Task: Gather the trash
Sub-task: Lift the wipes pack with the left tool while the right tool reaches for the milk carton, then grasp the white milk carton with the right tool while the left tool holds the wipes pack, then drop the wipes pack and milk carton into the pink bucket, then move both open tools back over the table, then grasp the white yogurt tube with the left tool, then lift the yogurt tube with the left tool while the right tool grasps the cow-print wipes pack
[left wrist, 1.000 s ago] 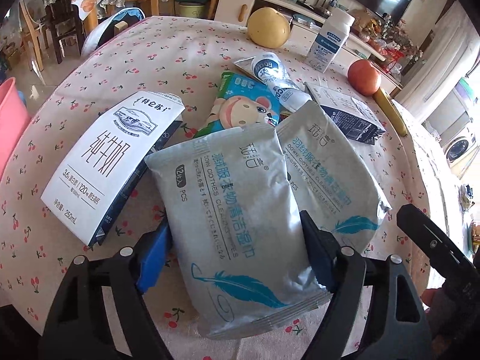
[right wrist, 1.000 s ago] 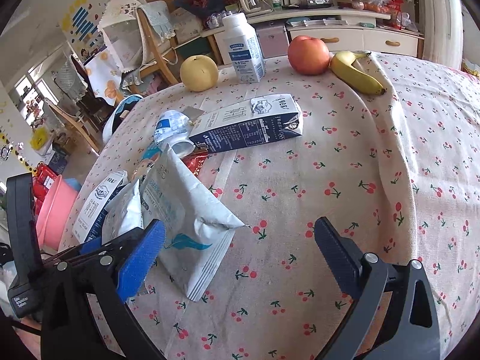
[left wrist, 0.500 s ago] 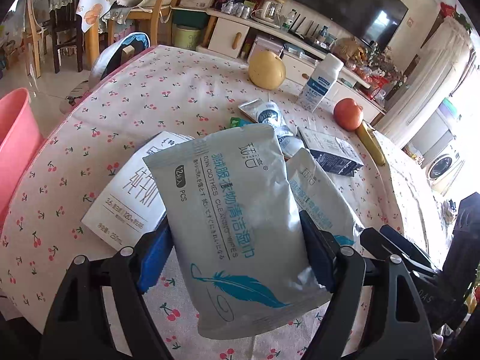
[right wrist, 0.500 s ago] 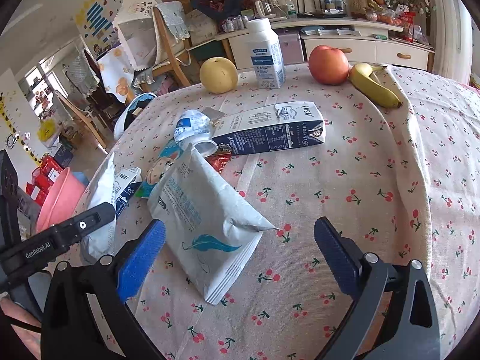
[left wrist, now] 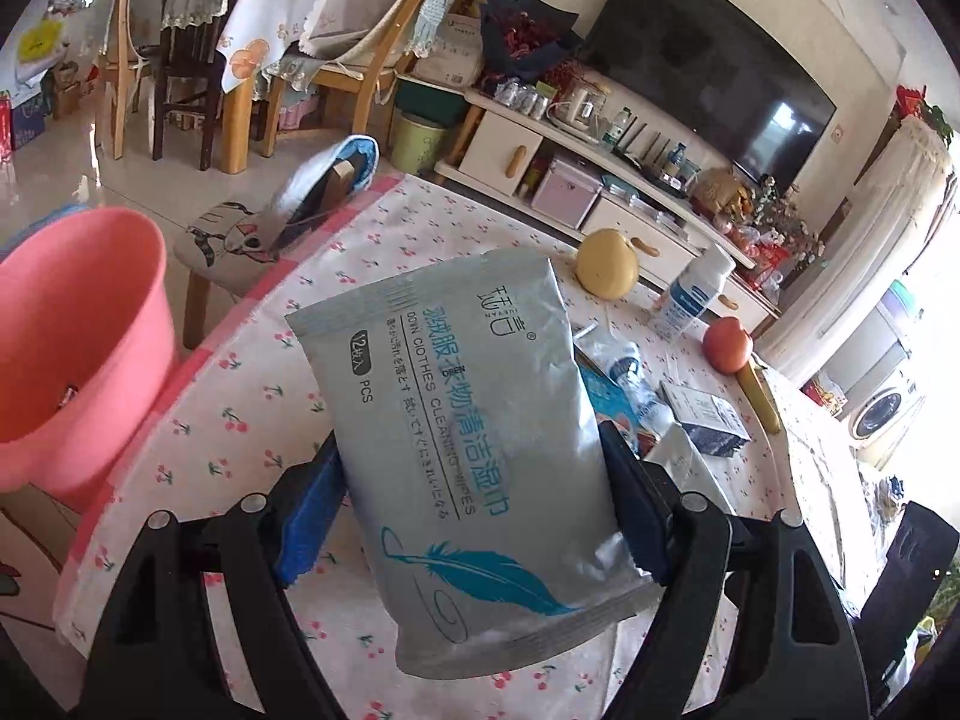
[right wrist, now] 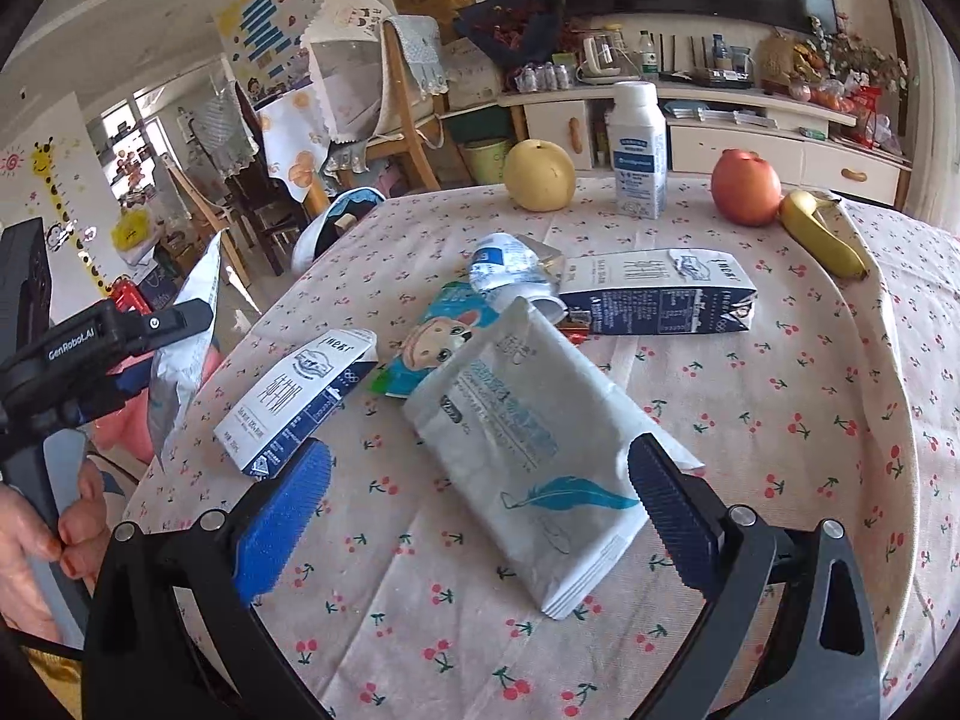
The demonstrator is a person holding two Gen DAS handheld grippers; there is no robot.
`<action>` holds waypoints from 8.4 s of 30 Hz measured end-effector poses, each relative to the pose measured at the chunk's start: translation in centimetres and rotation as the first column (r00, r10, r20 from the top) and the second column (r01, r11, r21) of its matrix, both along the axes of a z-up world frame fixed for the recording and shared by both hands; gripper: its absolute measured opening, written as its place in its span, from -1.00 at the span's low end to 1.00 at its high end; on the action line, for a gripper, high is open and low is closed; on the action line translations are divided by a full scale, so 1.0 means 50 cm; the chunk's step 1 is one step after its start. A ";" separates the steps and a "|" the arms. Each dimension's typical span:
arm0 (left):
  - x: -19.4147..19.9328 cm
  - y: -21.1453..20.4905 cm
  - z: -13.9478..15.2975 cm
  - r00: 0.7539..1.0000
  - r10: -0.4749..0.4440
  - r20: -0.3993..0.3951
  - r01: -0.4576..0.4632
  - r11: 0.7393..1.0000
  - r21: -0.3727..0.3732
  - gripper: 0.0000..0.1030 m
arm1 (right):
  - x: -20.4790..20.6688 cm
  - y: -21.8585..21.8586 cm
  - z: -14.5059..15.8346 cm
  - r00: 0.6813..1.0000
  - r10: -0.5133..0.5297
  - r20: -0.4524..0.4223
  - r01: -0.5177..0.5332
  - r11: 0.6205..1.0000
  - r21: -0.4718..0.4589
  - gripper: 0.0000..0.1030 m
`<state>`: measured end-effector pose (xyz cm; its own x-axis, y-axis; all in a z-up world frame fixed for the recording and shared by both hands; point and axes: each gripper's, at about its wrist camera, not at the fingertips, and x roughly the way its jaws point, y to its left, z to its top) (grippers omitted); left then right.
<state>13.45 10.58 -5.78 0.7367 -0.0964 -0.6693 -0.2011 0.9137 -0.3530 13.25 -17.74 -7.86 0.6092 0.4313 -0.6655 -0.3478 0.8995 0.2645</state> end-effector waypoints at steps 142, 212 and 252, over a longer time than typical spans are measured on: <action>-0.059 0.290 0.054 0.941 0.302 0.151 -0.328 0.923 0.202 0.71 | 0.041 0.348 0.108 0.968 -0.013 0.250 0.054 0.986 -0.156 0.74; 0.371 -0.292 -0.119 0.944 -0.254 -0.210 0.275 0.958 0.077 -0.52 | 0.130 -0.042 -0.064 0.989 0.068 -0.129 -0.071 0.997 -0.023 0.83; 0.056 -0.010 -0.055 0.990 -0.137 0.035 0.140 0.984 -0.114 -0.68 | 0.094 0.006 -0.077 0.983 0.130 -0.133 -0.135 0.990 -0.034 0.87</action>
